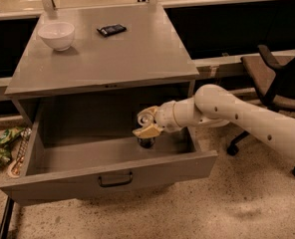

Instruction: Pick pepsi can from top drawer and place on counter

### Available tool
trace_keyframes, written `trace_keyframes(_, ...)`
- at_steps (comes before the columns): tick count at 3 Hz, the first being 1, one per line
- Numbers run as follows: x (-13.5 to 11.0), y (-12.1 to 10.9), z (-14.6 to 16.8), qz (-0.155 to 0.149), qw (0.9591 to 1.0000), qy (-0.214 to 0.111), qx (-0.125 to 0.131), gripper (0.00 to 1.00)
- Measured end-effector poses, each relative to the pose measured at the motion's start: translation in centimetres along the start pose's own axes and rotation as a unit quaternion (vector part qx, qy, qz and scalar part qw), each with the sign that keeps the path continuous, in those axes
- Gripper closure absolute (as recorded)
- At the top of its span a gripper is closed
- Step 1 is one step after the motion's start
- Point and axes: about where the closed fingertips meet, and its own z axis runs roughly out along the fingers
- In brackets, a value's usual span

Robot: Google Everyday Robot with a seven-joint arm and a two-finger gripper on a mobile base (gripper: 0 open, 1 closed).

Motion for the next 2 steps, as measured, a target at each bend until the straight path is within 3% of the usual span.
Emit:
trace_keyframes(1,-3.1,0.4,-2.3,-0.039,0.9987,-0.032,0.003,0.95)
trace_keyframes(2,-8.0,1.2,-5.5,-0.072,0.9958,-0.057,0.005,1.0)
